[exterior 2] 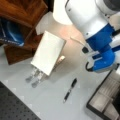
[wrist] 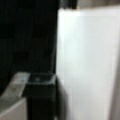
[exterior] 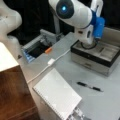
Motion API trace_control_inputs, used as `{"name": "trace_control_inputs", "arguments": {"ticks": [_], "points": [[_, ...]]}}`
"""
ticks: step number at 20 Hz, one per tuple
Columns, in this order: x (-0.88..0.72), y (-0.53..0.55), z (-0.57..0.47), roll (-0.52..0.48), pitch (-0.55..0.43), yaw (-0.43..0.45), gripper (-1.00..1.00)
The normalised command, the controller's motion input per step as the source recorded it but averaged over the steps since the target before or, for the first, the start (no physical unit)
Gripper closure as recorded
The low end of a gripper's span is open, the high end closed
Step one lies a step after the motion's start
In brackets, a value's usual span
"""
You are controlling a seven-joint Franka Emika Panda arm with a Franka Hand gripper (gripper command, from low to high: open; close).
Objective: Open the box. Pick up the pen. Place the pen in the box. Pick up the book. Place the book on the shelf.
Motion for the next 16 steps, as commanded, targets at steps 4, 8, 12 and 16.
{"name": "trace_control_inputs", "arguments": {"ticks": [4,8,12,16], "points": [[0.76,0.08,0.62,0.172,0.085,0.161,1.00],[0.72,0.09,0.66,0.177,0.086,0.198,1.00],[0.72,0.12,0.65,0.168,0.055,0.182,1.00],[0.73,0.18,0.62,0.145,0.014,0.184,1.00]]}}
